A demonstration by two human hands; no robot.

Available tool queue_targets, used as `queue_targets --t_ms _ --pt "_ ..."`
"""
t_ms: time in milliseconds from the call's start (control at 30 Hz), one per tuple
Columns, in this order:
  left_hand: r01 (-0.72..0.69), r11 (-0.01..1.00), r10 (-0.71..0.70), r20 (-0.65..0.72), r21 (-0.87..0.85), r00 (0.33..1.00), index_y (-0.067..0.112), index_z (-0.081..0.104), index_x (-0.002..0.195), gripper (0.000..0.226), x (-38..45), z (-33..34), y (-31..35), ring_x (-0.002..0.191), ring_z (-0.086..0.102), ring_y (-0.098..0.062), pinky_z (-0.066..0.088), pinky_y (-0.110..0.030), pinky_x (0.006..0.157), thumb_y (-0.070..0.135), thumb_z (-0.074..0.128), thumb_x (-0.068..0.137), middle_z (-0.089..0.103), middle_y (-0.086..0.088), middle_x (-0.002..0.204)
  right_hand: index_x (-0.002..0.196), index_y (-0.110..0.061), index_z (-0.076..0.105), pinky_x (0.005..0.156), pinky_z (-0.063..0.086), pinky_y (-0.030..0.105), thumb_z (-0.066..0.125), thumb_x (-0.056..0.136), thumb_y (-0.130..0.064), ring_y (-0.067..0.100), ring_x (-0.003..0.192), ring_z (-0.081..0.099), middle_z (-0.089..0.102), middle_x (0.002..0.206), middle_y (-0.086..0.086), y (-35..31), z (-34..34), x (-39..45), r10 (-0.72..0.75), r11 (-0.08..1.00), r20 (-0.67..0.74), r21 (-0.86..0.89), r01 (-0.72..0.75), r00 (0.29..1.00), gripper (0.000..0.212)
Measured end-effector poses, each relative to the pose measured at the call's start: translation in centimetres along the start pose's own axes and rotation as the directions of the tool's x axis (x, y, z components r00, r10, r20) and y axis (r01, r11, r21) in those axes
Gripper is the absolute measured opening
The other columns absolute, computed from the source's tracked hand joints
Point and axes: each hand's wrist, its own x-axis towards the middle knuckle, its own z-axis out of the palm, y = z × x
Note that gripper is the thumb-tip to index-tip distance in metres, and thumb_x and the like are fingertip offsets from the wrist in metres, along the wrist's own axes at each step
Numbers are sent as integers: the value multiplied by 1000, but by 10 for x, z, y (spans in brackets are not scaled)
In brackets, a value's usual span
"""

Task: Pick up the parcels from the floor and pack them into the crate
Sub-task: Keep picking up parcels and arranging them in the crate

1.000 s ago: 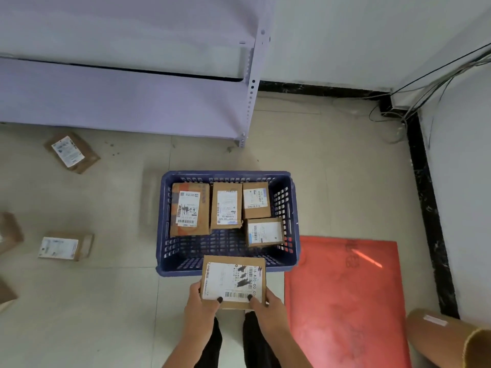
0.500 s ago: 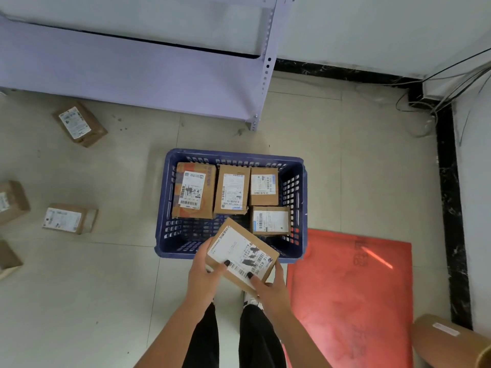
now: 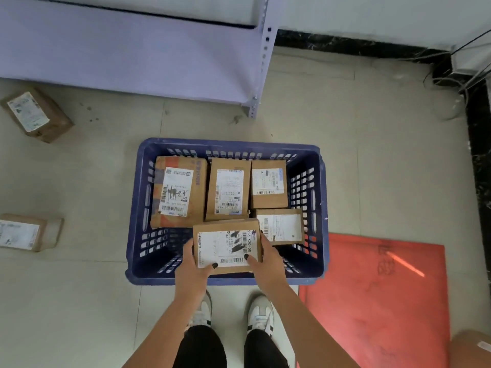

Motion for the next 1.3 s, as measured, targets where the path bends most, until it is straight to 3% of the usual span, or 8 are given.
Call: queue_targets --t_ms 167,367,533,767,867,1000,1133,1300 --pt "-28 997 27 15 67 1000 9 29 139 72 17 9 -16 114 57 -30 47 -28 80 2 67 79 56 -14 131 148 -20 22 84 38 20 54 92 -16 21 115 49 47 131 11 22 22 19 43 997 17 -66 -41 999 65" --pt "-5 987 -3 45 161 999 13 28 139 71 32 17 -17 105 60 -27 42 -17 65 4 66 81 59 -13 127 149 -17 19 101 45 35 51 94 -17 24 120 50 48 135 9 24 23 37 104 989 52 -109 -98 993 64" --pt "0 977 -11 49 214 999 13 28 139 58 42 28 -17 99 61 -31 47 -31 74 4 55 88 60 -15 124 143 -15 27 95 45 32 55 91 -14 24 118 54 54 132 7 28 24 43 160 984 38 -83 -156 986 59" --pt "11 963 -10 -6 268 1000 8 47 124 30 69 29 -28 59 50 -15 30 -18 43 10 47 94 62 -9 85 137 -7 32 82 44 29 51 92 -11 29 115 55 55 129 13 27 33 60 216 969 74 -141 -204 974 48" --pt "8 957 2 -34 291 999 4 52 115 23 83 32 -32 62 51 -18 32 -21 47 9 50 92 60 -7 78 135 -3 27 79 46 28 54 92 -10 29 114 56 54 128 16 24 38 66 230 966 73 -140 -219 970 52" --pt "76 974 -63 -66 215 996 -2 59 104 19 100 42 -35 82 61 -29 40 -28 65 7 57 88 69 -19 98 127 -2 27 88 49 28 58 87 -3 29 115 54 47 130 19 31 42 71 237 972 -27 11 -236 971 51" --pt "109 972 -97 -70 207 993 -3 62 104 19 111 49 -44 97 63 -33 45 -33 75 4 57 87 69 -20 104 125 -1 35 77 48 26 56 89 -10 29 109 58 53 125 17 29 42 79 227 956 27 -199 -217 973 43" --pt "98 973 -83 -79 208 993 2 71 98 17 120 48 -54 73 60 -21 42 -24 64 2 60 84 73 -18 94 142 9 15 90 50 32 53 92 -14 28 116 56 51 130 18 24 61 82 211 847 47 -507 -159 976 67"
